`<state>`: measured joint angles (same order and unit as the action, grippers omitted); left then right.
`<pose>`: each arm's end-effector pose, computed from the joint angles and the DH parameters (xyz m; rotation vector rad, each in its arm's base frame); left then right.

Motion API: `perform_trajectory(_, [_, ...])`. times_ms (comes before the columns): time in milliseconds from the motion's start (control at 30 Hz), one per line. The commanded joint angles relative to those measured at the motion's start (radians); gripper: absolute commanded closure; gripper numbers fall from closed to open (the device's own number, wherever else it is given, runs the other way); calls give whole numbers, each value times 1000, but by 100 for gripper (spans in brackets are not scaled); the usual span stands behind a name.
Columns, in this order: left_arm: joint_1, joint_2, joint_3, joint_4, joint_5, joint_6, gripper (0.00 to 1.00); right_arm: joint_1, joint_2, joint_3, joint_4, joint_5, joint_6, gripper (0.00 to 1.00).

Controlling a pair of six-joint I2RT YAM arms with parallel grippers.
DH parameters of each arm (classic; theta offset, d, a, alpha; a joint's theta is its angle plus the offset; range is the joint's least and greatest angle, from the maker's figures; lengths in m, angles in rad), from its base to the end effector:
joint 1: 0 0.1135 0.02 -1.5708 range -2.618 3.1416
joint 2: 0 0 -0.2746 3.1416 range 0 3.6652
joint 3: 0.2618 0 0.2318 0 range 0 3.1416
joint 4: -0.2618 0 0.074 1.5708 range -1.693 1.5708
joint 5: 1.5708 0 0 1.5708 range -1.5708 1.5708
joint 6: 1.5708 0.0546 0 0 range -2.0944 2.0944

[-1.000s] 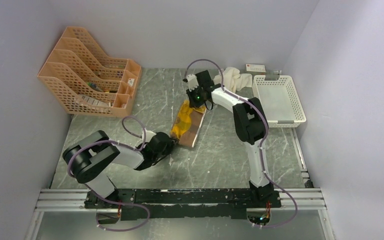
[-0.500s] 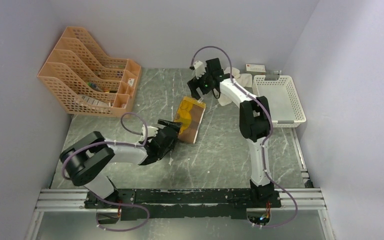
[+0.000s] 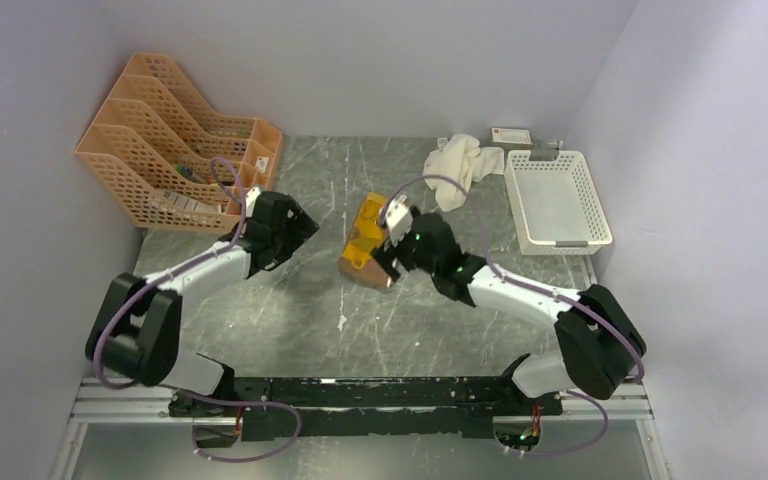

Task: Roll the towels
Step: Roll the towel at the center of the board.

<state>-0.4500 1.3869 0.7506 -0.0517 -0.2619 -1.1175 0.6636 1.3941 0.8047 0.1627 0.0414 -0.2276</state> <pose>0.2614 -0.1106 0.2182 -0.8830 2.1128 -0.5491 0.2442 0.1881 0.2560 -0.8400 1.8206 0.2387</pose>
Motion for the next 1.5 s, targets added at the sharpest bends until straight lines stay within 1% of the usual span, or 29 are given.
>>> perform_trajectory(0, [89,121,80,-123,355,305,6,86,-23,-111,89,-7,38,10])
perform_trajectory(100, [124,168,69,-64,490,306,7,128,30,-74,60,-19,26,13])
perform_trajectory(233, [139,209,86,-54,560,318,4,175,118,0,12,-26,-31,17])
perform_trajectory(367, [147,194,77,-59,568,334,2,204,201,55,-19,-44,-50,22])
perform_trajectory(633, [167,176,36,-55,601,355,2,218,348,162,-134,-73,-20,33])
perform_trajectory(733, [178,184,29,-48,621,362,2,220,379,177,-147,-72,-15,35])
perform_trajectory(967, [206,189,29,-53,646,372,3,222,408,183,-157,-72,-4,49])
perform_trajectory(1033, [215,193,27,-49,660,372,3,225,421,185,-159,-61,-2,51])
perform_trajectory(1100, [220,200,23,-42,675,368,3,224,436,190,-164,-47,3,59])
perform_trajectory(1167, [224,207,18,-33,687,364,4,225,459,215,-185,-39,9,72])
perform_trajectory(1267, [224,213,16,-24,702,361,5,222,494,252,-223,-39,19,95])
perform_trajectory(1300, [224,215,18,-19,706,362,5,220,501,257,-229,-46,25,100])
perform_trajectory(1400, [224,216,28,-17,711,381,7,197,497,264,-226,-109,65,100])
perform_trajectory(1467, [224,211,36,-22,706,397,7,163,491,278,-237,-204,111,100])
